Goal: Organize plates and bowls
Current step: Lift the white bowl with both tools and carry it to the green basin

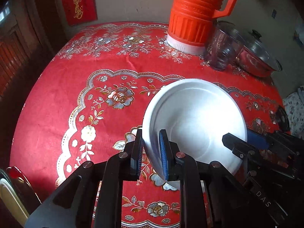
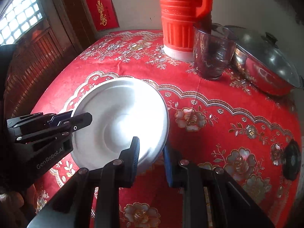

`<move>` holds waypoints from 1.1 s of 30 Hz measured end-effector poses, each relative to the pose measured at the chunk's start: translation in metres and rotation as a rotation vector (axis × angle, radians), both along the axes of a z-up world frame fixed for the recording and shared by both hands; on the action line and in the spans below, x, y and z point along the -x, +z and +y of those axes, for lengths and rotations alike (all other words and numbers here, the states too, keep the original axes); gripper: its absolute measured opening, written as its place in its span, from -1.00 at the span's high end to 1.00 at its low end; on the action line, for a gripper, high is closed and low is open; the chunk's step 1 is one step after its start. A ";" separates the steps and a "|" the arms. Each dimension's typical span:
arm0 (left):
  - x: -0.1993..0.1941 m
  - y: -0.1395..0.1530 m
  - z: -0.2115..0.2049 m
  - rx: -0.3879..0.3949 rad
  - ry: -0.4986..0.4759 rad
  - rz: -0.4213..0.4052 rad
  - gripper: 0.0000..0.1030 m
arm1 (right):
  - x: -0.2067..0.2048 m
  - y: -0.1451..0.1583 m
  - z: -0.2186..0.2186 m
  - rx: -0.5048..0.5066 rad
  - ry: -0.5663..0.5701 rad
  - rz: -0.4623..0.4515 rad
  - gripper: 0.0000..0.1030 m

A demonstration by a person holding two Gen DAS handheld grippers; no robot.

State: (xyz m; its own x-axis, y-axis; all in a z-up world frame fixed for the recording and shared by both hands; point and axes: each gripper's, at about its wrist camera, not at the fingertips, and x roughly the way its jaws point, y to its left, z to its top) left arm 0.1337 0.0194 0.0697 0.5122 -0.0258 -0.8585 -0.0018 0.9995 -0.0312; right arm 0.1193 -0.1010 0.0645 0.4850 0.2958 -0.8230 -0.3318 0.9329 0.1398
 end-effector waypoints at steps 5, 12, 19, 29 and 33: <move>0.026 -0.001 0.007 -0.011 0.002 -0.015 0.68 | 0.027 0.002 0.011 0.002 0.020 -0.009 0.48; 0.059 0.008 0.019 0.003 0.002 -0.043 0.68 | 0.064 0.010 0.022 -0.003 0.036 -0.033 0.48; 0.094 0.023 0.038 0.001 0.017 -0.090 0.68 | 0.095 0.022 0.038 -0.010 0.072 -0.064 0.48; 0.128 0.032 0.067 0.001 0.057 -0.130 0.68 | 0.122 0.035 0.065 -0.003 0.132 -0.097 0.47; 0.139 0.038 0.081 0.002 0.074 -0.146 0.68 | 0.130 0.040 0.077 -0.006 0.154 -0.114 0.47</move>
State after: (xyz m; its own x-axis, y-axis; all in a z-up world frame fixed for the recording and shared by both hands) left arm -0.0052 0.0999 0.1081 0.6325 0.0150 -0.7744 -0.0708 0.9967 -0.0385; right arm -0.0106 -0.0241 0.1049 0.5237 0.3785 -0.7632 -0.4847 0.8691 0.0984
